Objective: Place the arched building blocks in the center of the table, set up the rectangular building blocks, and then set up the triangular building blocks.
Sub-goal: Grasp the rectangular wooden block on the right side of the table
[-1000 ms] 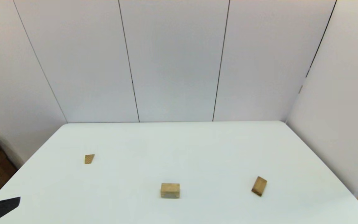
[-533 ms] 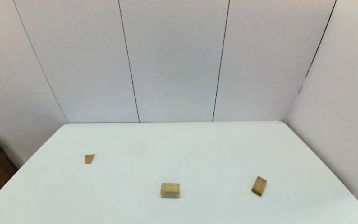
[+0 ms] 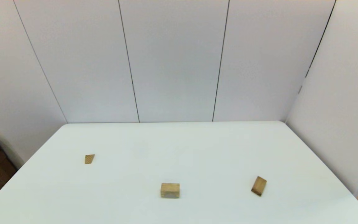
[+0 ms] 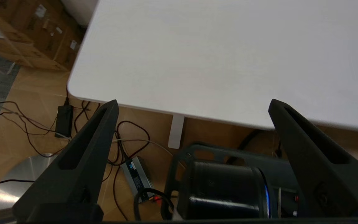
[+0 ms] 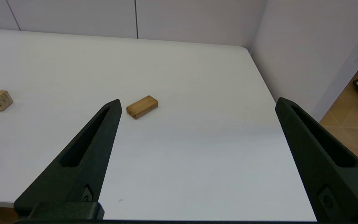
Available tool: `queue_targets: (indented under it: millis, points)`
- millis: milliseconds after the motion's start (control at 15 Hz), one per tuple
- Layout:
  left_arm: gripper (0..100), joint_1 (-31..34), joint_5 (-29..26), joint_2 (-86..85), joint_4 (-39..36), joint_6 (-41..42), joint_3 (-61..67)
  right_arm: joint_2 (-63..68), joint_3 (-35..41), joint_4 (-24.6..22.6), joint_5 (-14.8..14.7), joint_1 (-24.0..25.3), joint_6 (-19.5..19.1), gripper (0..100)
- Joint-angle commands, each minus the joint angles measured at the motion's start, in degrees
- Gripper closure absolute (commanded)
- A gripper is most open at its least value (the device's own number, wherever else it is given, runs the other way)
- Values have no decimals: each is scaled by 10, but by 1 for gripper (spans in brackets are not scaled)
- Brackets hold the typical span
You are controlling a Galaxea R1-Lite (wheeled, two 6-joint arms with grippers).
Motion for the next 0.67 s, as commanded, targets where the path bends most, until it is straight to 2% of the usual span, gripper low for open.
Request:
queue_targets:
  millis: [67,400,667]
  points:
    - [0,24,-29,-29,-2,16,26,-1,1,0,0,0,1,0]
    - [0,10,-55,-14,-17,18,36,-1,1,0,0,0,1,0]
    - [0,-66,-47,-30,-2,14,40,-1,1,0,0,0,1,0]
